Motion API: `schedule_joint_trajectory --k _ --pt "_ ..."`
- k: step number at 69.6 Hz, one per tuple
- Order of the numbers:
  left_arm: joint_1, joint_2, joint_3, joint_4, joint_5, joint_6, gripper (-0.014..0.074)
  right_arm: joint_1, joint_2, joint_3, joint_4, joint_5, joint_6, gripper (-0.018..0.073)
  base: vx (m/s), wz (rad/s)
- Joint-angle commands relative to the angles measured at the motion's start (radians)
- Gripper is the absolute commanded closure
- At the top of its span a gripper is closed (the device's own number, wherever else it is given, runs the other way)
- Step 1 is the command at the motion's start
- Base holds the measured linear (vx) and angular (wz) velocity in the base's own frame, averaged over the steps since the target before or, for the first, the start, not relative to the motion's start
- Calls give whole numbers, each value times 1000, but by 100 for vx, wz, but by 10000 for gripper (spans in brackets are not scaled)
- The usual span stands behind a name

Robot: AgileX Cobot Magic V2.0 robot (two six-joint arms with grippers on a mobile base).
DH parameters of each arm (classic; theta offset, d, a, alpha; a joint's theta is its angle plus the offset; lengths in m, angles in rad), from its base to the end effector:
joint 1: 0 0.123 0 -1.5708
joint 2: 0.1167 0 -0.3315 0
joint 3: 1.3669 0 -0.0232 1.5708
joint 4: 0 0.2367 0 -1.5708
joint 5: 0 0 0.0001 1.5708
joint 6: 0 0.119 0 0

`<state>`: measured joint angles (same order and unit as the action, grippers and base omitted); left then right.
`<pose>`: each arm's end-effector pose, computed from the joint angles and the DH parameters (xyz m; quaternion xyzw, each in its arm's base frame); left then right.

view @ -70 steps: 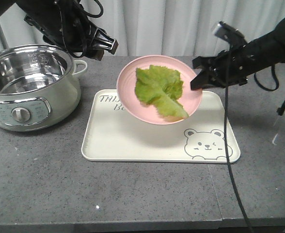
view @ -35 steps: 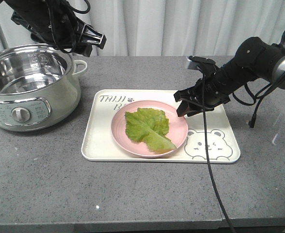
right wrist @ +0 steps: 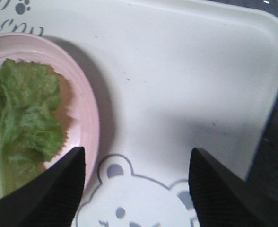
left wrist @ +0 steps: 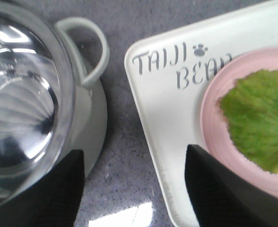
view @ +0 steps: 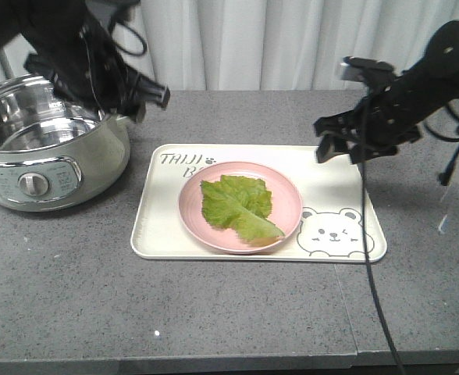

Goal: Transfer vegetables to tray and serve
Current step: 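Move both grippers to opposite short edges of the cream tray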

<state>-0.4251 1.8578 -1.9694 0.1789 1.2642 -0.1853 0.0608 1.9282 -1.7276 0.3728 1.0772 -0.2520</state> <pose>0.3863 -0.1527 0.3949 0.1201 0.9569 0.0102 0.2643 0.4309 0.0645 0.3108 -0.0956 0.9618 0.1583 0.2017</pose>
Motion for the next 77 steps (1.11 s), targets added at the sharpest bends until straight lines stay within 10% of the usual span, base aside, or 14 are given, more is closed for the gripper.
schedule_joint_trajectory --k 1,24,77 --pt "1 -50 48 3 -14 -38 146 -39 -71 -33 -34 69 39 108 0 0" --pt "1 -47 167 -38 -16 -47 146 -112 -70 -30 -155 206 83 108 0 0" --pt "1 25 181 -83 -15 -45 146 -110 54 -30 -94 204 72 108 0 0"
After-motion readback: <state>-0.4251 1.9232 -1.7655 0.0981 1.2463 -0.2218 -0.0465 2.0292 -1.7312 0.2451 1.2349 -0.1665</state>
